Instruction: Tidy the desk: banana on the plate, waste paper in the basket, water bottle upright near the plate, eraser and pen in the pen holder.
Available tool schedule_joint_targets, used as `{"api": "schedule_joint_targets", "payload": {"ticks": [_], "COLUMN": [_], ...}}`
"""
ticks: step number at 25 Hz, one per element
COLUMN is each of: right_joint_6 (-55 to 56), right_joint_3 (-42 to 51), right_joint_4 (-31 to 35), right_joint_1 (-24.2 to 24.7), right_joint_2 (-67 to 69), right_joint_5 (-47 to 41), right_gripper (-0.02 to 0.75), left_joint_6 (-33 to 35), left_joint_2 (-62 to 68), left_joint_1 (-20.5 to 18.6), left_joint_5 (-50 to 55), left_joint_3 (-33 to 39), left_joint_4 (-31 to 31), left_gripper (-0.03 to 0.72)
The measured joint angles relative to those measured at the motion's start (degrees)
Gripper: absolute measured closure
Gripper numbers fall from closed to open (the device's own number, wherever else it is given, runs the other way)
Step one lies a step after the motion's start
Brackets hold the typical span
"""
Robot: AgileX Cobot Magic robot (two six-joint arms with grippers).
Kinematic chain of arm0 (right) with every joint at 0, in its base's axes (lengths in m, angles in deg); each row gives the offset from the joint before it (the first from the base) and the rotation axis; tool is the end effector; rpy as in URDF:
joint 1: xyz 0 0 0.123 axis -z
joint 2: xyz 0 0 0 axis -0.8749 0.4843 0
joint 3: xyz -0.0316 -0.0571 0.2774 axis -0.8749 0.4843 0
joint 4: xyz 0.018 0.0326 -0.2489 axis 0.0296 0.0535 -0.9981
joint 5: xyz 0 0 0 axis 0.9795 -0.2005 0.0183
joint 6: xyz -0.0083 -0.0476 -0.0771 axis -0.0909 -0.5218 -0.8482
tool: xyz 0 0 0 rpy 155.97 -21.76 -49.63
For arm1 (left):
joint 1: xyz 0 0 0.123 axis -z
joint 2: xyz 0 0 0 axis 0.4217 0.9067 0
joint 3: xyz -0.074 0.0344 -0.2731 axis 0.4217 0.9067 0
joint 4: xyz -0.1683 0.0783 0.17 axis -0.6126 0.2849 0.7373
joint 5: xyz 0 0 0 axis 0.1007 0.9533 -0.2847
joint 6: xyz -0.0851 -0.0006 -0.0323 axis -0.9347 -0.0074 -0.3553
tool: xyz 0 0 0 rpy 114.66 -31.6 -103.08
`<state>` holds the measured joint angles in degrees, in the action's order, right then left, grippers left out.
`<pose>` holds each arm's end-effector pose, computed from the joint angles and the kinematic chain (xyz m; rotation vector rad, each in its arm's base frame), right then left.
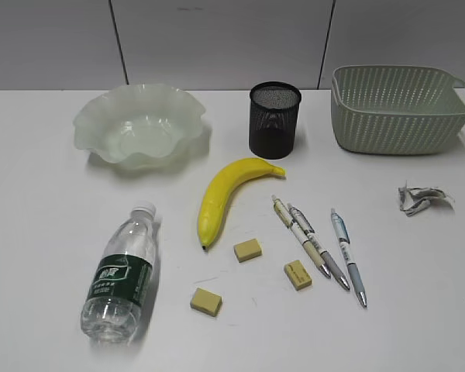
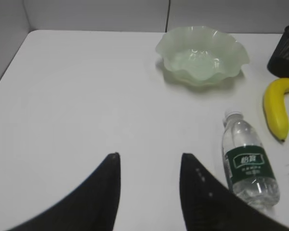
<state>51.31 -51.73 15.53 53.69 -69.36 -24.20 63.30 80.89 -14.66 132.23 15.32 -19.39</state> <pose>-0.0059 -0.0033 0.2817 -0.0613 2.0052 0.0845 -0.0090 0.0094 0.2898 -0.0074 1.9863 -0.1187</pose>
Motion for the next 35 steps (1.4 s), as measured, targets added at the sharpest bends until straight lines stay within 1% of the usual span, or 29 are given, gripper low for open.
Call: {"api": "schedule_joint_targets", "payload": {"ticks": [1, 3, 5, 7, 8, 10, 12, 13, 14, 16, 17, 19, 21, 24, 26, 27, 31, 32, 35], "right_joint_6": [0.00, 0.00, 0.00, 0.00, 0.00, 0.00, 0.00, 0.00, 0.00, 0.00, 0.00, 0.00, 0.00, 0.00, 0.00, 0.00, 0.00, 0.00, 0.00], "right_joint_3": [0.00, 0.00, 0.00, 0.00, 0.00, 0.00, 0.00, 0.00, 0.00, 0.00, 0.00, 0.00, 0.00, 0.00, 0.00, 0.00, 0.00, 0.00, 0.00], "right_joint_4": [0.00, 0.00, 0.00, 0.00, 0.00, 0.00, 0.00, 0.00, 0.00, 0.00, 0.00, 0.00, 0.42, 1.90, 3.01, 3.34, 3.77, 3.77, 3.91], "right_joint_1": [0.00, 0.00, 0.00, 0.00, 0.00, 0.00, 0.00, 0.00, 0.00, 0.00, 0.00, 0.00, 0.00, 0.00, 0.00, 0.00, 0.00, 0.00, 0.00], "right_joint_2": [0.00, 0.00, 0.00, 0.00, 0.00, 0.00, 0.00, 0.00, 0.00, 0.00, 0.00, 0.00, 0.00, 0.00, 0.00, 0.00, 0.00, 0.00, 0.00], "right_joint_5": [0.00, 0.00, 0.00, 0.00, 0.00, 0.00, 0.00, 0.00, 0.00, 0.00, 0.00, 0.00, 0.00, 0.00, 0.00, 0.00, 0.00, 0.00, 0.00], "right_gripper": [0.501, 0.501, 0.502, 0.502, 0.502, 0.502, 0.502, 0.502, 0.502, 0.502, 0.502, 0.502, 0.502, 0.502, 0.502, 0.502, 0.502, 0.502, 0.502], "left_joint_6": [0.61, 3.68, 9.27, 15.55, 19.72, 30.31, 40.11, 44.17, 46.97, 49.22, 49.08, 45.76, 41.29, 33.95, 28.75, 25.41, 17.21, 15.33, 13.15], "left_joint_2": [0.62, 4.94, 11.47, 22.44, 28.75, 42.69, 56.25, 61.27, 66.83, 76.14, 81.60, 89.68, 97.22, 107.79, 112.93, 115.31, 121.41, 122.18, 123.88], "left_joint_1": [0.00, 0.00, 0.00, 0.00, 0.00, 0.35, 2.44, 4.10, 7.22, 13.00, 16.11, 21.05, 23.26, 24.01, 24.01, 24.01, 24.75, 25.01, 25.26], "left_joint_5": [-0.92, -6.62, -14.25, -22.73, -25.85, -30.60, -31.76, -32.02, -32.46, -33.86, -35.29, -36.77, -36.26, -31.19, -26.52, -23.86, -20.19, -19.91, -19.66], "left_joint_3": [-0.35, -0.92, -1.12, -1.59, -2.21, -4.43, -8.52, -10.53, -13.34, -18.89, -22.02, -28.49, -34.00, -43.44, -48.60, -51.59, -58.18, -59.28, -60.77], "left_joint_4": [-0.73, -3.50, -7.01, -13.08, -17.20, -26.16, -34.81, -37.11, -38.76, -38.80, -38.15, -35.81, -33.41, -29.65, -26.00, -23.30, -14.05, -12.27, -9.76], "left_gripper": [0.381, 0.381, 0.381, 0.381, 0.379, 0.377, 0.377, 0.377, 0.377, 0.377, 0.377, 0.368, 0.328, 0.229, 0.187, 0.176, 0.162, 0.162, 0.162]}}
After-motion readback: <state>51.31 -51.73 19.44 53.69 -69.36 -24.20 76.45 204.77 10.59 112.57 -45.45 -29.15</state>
